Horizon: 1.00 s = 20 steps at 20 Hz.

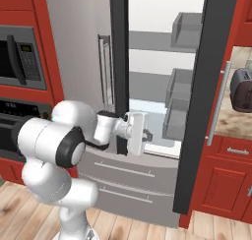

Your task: Place one of the steaks on the plate and the other in the bowl. Then place the bowl in the fridge.

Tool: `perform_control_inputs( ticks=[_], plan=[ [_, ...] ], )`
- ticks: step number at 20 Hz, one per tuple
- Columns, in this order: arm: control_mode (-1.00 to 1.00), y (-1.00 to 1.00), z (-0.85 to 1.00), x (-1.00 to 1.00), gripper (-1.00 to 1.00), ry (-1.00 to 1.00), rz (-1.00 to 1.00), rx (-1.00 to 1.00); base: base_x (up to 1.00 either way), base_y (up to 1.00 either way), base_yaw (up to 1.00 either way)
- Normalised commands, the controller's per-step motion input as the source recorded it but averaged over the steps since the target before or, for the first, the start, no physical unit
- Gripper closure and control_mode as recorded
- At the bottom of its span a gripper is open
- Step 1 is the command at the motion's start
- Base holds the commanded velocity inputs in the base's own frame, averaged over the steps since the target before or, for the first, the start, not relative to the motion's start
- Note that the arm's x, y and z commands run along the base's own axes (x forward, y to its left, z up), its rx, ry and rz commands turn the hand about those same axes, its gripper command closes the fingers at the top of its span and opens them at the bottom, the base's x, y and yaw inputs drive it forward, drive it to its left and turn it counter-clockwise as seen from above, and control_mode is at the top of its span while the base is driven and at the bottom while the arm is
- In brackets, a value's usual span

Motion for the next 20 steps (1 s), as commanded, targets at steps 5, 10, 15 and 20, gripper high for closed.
perform_control_inputs(
  ticks=[5, 10, 15, 20],
  plan=[
    [-1.0, 1.0, 0.15, -0.29, 1.0, 0.1, 0.25, 0.06, 0.0, 0.0, 0.0],
    [-1.0, 0.93, 0.36, -0.12, 1.0, 0.12, 0.26, 0.17, 0.0, 0.0, 0.0],
    [-1.0, 0.74, 0.46, 0.0, 1.0, 0.15, 0.17, 0.21, 0.0, 0.0, 0.0],
    [-1.0, 0.62, 0.48, 0.0, 1.0, 0.18, 0.07, 0.26, 0.0, 0.0, 0.0]
  ],
)
